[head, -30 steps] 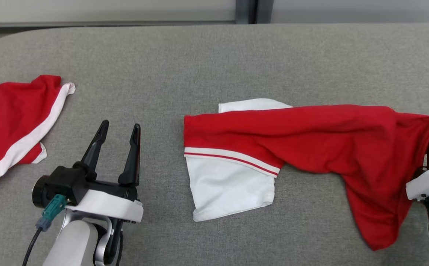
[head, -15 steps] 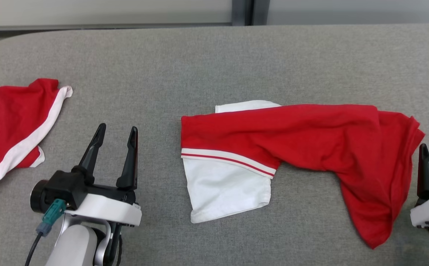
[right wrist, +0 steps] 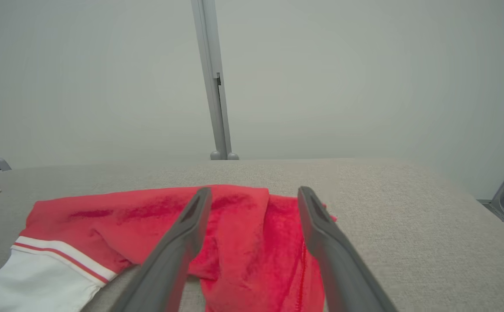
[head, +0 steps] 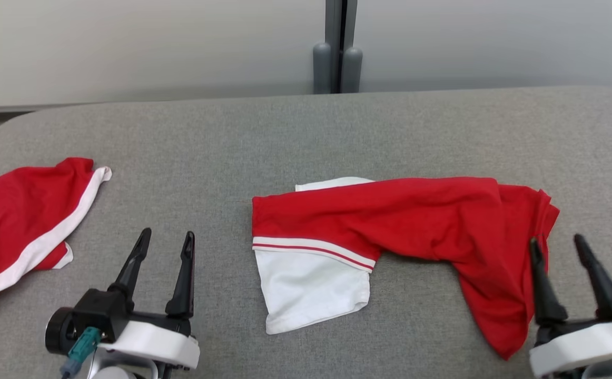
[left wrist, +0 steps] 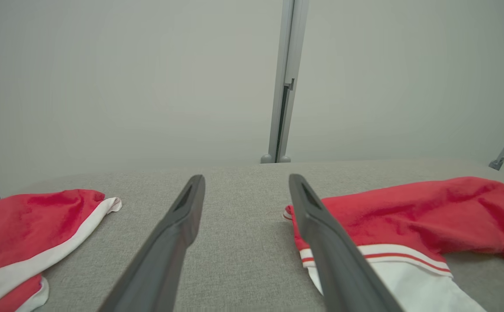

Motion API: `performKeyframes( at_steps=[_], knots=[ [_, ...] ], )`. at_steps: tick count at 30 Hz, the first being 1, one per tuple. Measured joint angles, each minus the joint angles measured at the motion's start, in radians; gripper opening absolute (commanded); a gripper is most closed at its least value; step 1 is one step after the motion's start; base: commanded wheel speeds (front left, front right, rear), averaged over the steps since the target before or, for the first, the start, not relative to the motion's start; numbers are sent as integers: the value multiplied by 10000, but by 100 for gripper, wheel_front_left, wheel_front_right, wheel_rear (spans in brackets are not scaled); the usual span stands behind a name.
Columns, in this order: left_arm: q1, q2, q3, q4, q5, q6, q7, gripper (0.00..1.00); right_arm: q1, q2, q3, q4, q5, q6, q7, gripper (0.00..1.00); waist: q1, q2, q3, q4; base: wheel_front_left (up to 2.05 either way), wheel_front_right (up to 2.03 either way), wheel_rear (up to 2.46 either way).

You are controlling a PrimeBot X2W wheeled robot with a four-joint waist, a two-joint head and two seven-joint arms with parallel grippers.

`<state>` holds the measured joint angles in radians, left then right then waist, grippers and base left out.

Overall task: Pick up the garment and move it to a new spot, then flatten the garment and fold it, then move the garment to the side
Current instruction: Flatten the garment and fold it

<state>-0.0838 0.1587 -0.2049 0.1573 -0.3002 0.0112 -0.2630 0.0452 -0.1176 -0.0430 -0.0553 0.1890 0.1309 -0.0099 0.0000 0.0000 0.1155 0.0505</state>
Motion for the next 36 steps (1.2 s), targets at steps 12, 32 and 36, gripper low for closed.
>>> performKeyframes(
  at_steps=[12, 32, 36],
  knots=[
    [595, 155, -94, -330, 0, 209, 224, 100, 571, 242, 449, -570, -44, 0, 470, 100, 0, 0, -472, -149, 0, 0, 0],
    [-188, 84, -391, -431, 12, 163, 205, 100, -40, 345, -199, 2299, 270, 0, 581, 84, 0, 0, 850, -68, 0, 0, 0],
    [-340, 8, -449, -284, 13, 148, 159, 100, -323, 359, -224, 2769, 422, 0, 399, 0, 0, 0, 1139, 4, 0, 0, 0]
  ],
)
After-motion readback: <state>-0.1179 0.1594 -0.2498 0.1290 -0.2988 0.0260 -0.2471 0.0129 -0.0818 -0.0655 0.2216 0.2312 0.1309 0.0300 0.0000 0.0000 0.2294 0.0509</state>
